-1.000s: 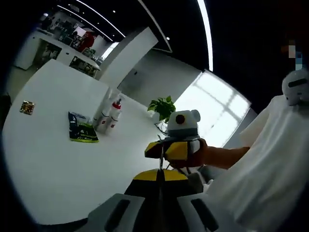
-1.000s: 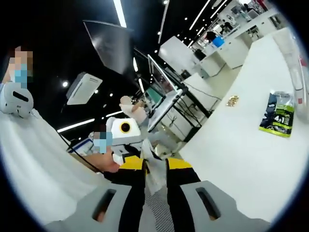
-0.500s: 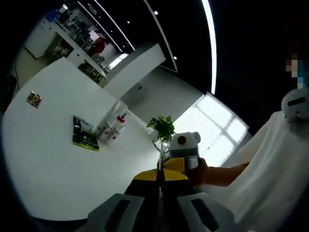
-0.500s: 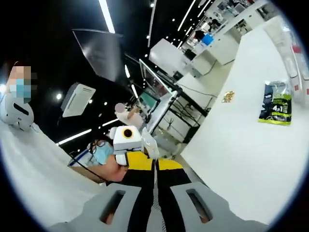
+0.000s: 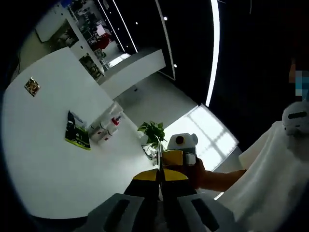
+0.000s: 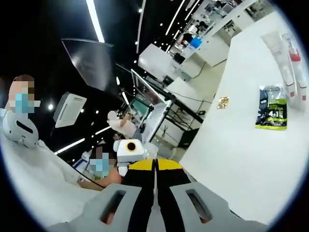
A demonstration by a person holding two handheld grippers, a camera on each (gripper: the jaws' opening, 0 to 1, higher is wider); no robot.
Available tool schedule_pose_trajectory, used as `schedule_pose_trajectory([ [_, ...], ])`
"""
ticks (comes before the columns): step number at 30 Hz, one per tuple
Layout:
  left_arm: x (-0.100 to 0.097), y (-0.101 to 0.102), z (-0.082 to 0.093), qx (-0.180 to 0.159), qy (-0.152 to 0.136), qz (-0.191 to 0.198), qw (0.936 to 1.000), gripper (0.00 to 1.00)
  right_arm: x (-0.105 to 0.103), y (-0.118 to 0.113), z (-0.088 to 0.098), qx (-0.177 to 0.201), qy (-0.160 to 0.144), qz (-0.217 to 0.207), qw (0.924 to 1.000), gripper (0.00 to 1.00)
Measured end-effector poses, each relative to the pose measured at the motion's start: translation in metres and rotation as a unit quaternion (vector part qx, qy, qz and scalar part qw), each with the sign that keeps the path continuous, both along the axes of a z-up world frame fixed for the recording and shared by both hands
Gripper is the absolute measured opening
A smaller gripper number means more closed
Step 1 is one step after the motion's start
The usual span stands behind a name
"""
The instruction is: Arrange the skincare products in the storage area until every visible bottle or jar stands upright without overlapping.
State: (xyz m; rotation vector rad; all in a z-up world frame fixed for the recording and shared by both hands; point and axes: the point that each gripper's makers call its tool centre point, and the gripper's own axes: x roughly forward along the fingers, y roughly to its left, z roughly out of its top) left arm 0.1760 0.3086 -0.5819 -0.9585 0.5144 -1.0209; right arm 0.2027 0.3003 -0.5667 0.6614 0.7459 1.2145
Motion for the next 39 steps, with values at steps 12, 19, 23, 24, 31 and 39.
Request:
schedule_pose_trajectory([
  [12, 0.01, 0.015, -0.006, 0.007, 0.014, -0.031, 0.9994, 0.03, 0.012, 0.006, -0.002, -0.004, -0.012, -0.028, 0.9995, 0.0],
  [19, 0.018, 0.023, -0.01, -0.001, 0.025, -0.015, 0.9996, 0.01, 0.023, 0.021, -0.007, -0.042, -0.072, -0.048, 0.9954, 0.11],
  [23, 0.02, 0.023, -0.01, -0.007, 0.033, -0.013, 0.9993, 0.01, 0.021, 0.036, -0.011, -0.061, -0.093, -0.03, 0.9933, 0.15],
  [24, 0.018, 0.022, -0.009, -0.007, 0.03, -0.014, 0.9994, 0.01, 0.022, 0.037, -0.01, -0.06, -0.09, -0.032, 0.9936, 0.09],
  [31, 0.019, 0.022, -0.015, 0.027, 0.02, -0.003, 0.9994, 0.0, 0.024, 0.038, -0.015, -0.078, -0.095, -0.031, 0.9919, 0.05],
  [39, 0.027, 0.03, -0.02, 0.022, 0.038, 0.021, 0.9988, 0.0, 0.033, 0.006, -0.019, -0.105, -0.133, -0.079, 0.9824, 0.23],
])
